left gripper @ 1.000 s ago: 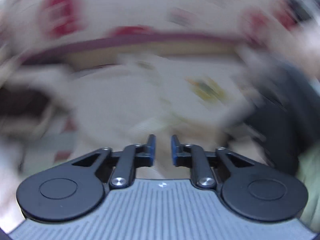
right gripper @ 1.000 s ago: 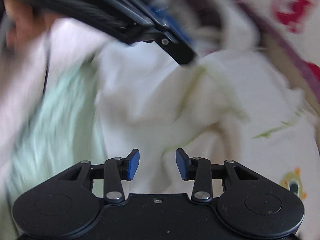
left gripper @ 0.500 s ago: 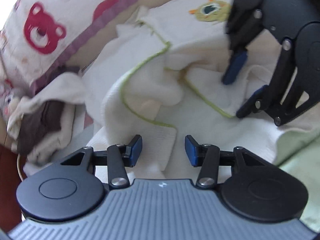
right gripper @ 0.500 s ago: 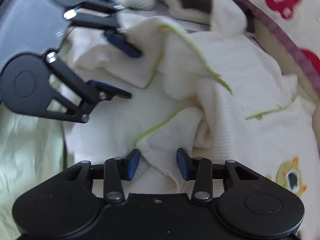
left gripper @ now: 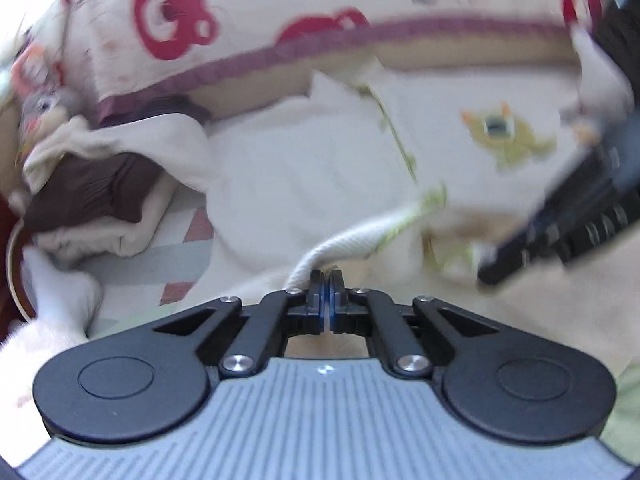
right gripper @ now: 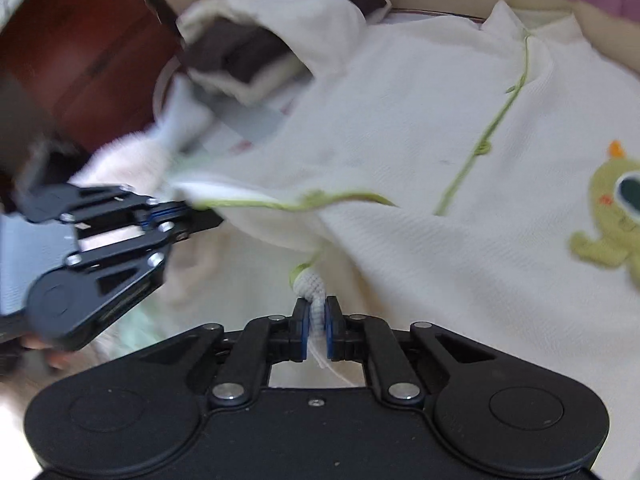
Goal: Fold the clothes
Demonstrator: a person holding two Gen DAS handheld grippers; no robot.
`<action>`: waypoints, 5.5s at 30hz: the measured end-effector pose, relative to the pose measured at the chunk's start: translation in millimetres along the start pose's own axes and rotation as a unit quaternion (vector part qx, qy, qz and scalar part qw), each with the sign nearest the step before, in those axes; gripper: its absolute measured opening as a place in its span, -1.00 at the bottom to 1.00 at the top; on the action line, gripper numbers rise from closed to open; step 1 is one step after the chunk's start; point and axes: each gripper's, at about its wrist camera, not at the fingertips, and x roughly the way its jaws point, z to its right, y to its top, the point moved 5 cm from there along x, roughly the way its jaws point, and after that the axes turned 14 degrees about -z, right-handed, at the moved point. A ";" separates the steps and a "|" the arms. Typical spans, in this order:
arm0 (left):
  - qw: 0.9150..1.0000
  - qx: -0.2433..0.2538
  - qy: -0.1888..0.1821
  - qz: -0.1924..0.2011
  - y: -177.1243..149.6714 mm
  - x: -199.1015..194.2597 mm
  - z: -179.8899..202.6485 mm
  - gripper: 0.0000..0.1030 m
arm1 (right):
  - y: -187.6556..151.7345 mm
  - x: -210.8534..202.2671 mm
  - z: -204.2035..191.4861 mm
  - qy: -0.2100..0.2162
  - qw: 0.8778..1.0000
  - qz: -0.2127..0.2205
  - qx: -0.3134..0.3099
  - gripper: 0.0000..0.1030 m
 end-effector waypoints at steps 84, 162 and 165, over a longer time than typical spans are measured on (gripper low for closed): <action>0.945 -0.271 -0.124 -0.134 -58.8 -13.9 -142.8 0.08 | -127.5 -30.3 15.1 -0.140 0.946 -0.237 0.171 -0.79; 0.990 -0.081 -0.115 -0.008 76.8 41.9 -1.6 -0.20 | 141.1 -205.0 58.4 -0.332 0.943 0.023 -0.006 -0.16; 0.989 -0.066 -0.130 -0.023 90.7 67.5 12.7 -0.08 | 125.6 -206.0 130.3 -0.332 0.943 0.006 -0.006 -0.17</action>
